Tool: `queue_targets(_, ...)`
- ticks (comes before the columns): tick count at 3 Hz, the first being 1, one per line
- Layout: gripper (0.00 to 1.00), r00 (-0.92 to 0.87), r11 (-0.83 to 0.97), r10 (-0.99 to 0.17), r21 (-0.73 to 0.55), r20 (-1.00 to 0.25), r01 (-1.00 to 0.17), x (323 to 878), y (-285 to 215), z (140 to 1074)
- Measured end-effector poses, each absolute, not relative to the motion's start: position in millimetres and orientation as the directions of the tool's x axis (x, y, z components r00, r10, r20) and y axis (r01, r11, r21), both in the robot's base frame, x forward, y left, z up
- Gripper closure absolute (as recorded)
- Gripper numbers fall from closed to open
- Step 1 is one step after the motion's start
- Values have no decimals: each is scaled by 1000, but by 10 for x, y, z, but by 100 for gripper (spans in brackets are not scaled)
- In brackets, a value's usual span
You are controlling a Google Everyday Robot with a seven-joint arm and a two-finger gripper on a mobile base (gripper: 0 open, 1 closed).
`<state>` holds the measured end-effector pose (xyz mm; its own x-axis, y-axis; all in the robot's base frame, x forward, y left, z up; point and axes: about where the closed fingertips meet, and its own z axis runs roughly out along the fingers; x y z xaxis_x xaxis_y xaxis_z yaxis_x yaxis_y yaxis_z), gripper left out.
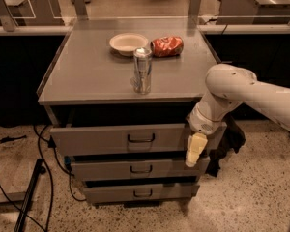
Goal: Open top drawer
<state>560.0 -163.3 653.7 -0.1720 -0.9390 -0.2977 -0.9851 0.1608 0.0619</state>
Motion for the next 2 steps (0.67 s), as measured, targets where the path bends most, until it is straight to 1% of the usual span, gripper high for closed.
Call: queue_targets(2, 0, -211, 172, -934, 155, -289, -973, 5273, -1772, 6699)
